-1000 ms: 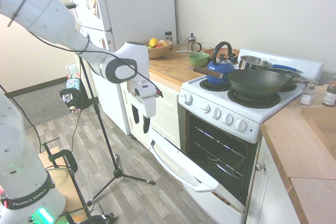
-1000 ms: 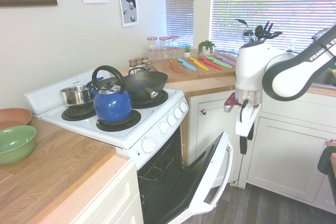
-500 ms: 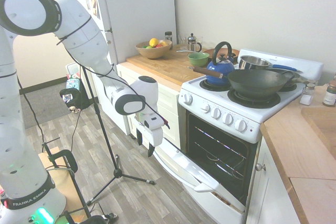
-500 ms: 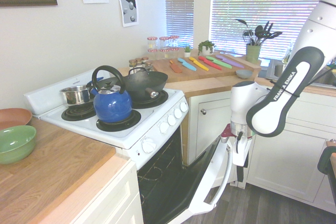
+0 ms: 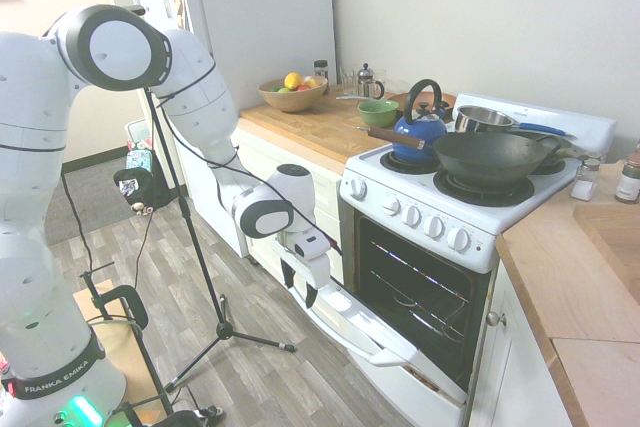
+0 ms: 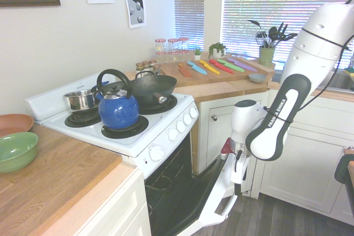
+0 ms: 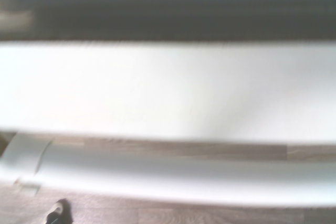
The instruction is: Close the oven
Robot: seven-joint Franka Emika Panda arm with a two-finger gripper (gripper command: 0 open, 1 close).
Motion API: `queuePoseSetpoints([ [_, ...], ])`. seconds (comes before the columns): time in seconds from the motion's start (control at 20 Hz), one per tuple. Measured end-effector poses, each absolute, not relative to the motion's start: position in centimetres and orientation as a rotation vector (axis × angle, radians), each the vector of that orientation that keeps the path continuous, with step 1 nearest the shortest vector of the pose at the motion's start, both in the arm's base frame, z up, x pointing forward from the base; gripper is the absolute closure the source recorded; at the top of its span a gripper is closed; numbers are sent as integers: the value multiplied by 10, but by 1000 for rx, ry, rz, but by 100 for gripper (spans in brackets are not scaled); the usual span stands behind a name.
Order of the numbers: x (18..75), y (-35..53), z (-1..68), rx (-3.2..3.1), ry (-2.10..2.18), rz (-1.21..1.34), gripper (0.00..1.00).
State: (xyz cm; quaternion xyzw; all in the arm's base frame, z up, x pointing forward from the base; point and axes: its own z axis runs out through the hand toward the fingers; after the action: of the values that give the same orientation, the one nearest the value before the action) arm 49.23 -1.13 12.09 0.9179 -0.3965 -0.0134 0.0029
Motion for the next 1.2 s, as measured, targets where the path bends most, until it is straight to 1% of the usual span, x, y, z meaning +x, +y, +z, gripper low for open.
queuePoseSetpoints([
  [0.65, 528, -1, 95, 2870, -1245, 25, 0],
  [0.85, 547, 17, 102, 2887, -1239, 87, 0],
  [1.2, 607, 48, 136, 2922, -1254, 232, 0],
])
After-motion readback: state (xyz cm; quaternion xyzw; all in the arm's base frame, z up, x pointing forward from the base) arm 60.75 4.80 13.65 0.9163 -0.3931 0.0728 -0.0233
